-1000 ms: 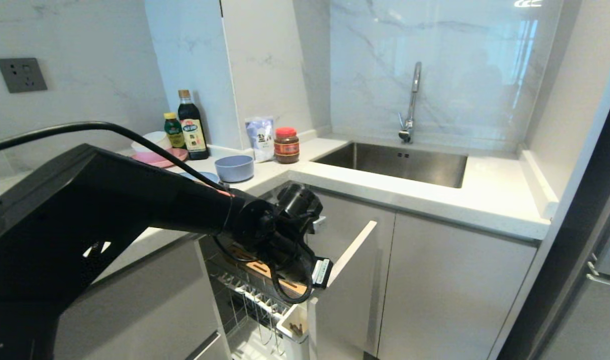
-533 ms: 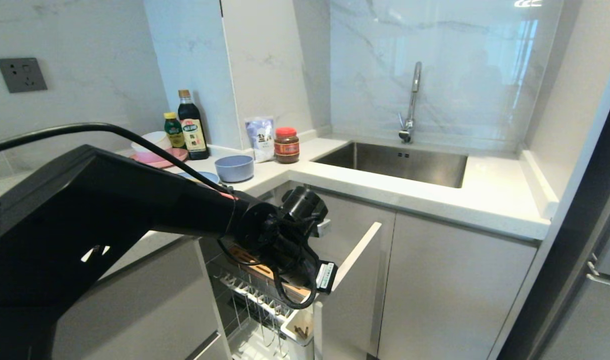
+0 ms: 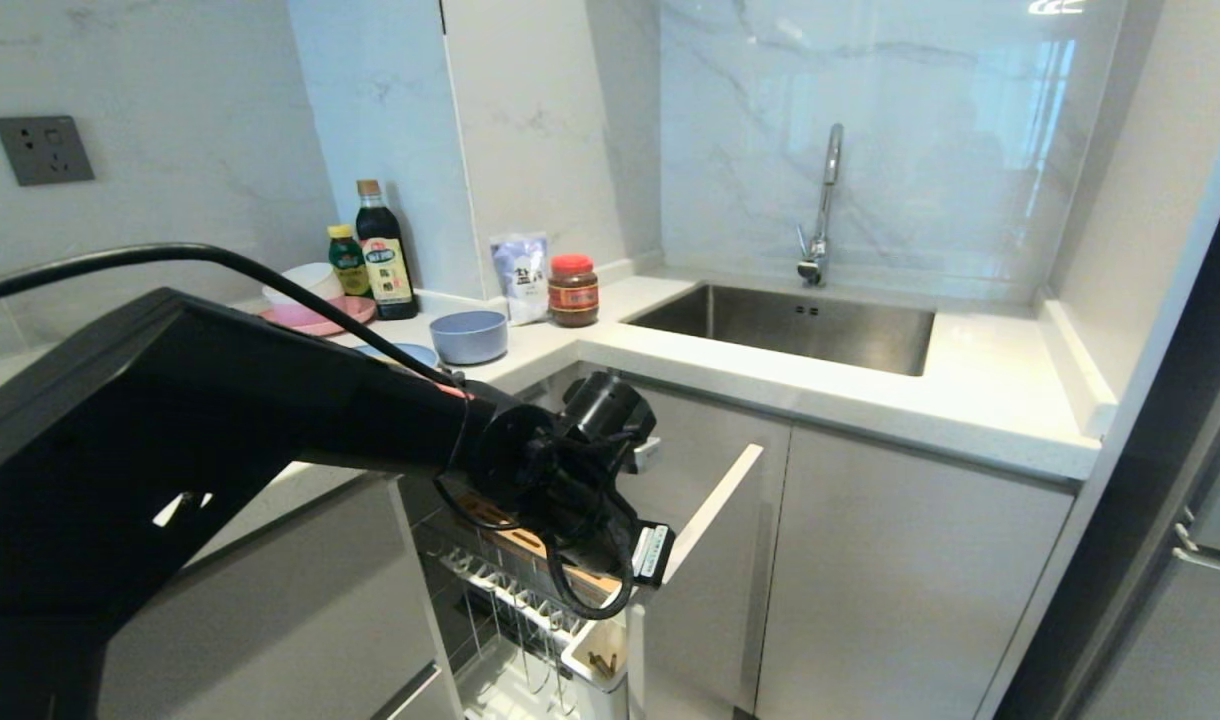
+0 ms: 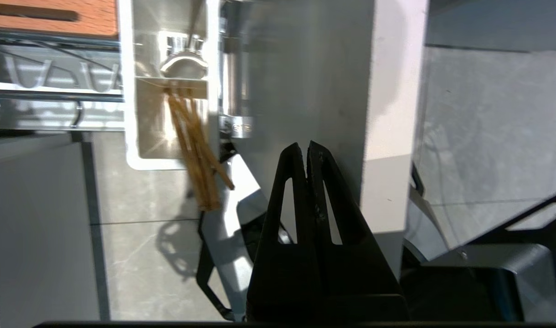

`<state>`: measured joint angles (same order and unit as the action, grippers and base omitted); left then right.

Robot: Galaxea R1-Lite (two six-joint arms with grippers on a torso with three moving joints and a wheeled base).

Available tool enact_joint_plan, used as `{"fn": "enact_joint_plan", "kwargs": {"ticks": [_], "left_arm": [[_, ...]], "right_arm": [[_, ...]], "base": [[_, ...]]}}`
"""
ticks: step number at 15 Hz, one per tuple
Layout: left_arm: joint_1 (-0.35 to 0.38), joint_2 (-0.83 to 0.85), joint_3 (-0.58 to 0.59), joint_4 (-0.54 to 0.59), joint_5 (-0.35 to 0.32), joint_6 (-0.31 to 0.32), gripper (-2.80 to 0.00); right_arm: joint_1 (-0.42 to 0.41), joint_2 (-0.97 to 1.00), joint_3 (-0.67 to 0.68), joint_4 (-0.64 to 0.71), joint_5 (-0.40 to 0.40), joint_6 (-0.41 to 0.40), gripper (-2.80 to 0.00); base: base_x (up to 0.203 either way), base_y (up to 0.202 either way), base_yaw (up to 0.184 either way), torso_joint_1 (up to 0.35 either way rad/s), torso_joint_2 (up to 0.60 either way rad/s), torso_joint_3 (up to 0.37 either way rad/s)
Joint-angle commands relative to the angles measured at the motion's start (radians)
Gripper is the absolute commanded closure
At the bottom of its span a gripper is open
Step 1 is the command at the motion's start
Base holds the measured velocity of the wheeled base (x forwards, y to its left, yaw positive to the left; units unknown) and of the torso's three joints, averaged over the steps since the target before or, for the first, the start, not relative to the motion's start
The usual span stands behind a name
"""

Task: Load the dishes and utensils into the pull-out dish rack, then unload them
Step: Open the cupboard, then pick up the bowl and place it in the cupboard

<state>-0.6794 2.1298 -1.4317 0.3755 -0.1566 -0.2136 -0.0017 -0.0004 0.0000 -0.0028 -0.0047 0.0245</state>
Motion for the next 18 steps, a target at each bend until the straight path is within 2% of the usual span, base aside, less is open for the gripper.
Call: {"fn": "enact_joint_plan", "kwargs": {"ticks": [1,5,8,14,18], "left_arm": [[0.02,0.001,-0.005,0.002,0.055,0.002,0.0],[0.101,-0.006,-0.053,-0.001,0.166,0.016,0.0],[0.16,-0.06,-0.099,-0.001,0.205,0.017,0.0],[0.23,-0.301,-0.118,0.002,0.236,0.012,0.0],[0.24,-0.551,-0.056,0.007,0.237,0.012,0.0]], "right_arm": [[0.0,-0.004,0.002,0.0,0.0,0.0,0.0],[0.0,-0.004,0.002,0.0,0.0,0.0,0.0],[0.0,-0.003,0.002,0.0,0.0,0.0,0.0],[0.0,-0.004,0.002,0.0,0.0,0.0,0.0],[0.0,-0.004,0.002,0.0,0.0,0.0,0.0]], "base": [[0.0,0.0,0.0,0.0,0.0,0.0],[0.0,0.0,0.0,0.0,0.0,0.0],[0.0,0.0,0.0,0.0,0.0,0.0],[0.0,0.0,0.0,0.0,0.0,0.0],[0.0,0.0,0.0,0.0,0.0,0.0]]}}
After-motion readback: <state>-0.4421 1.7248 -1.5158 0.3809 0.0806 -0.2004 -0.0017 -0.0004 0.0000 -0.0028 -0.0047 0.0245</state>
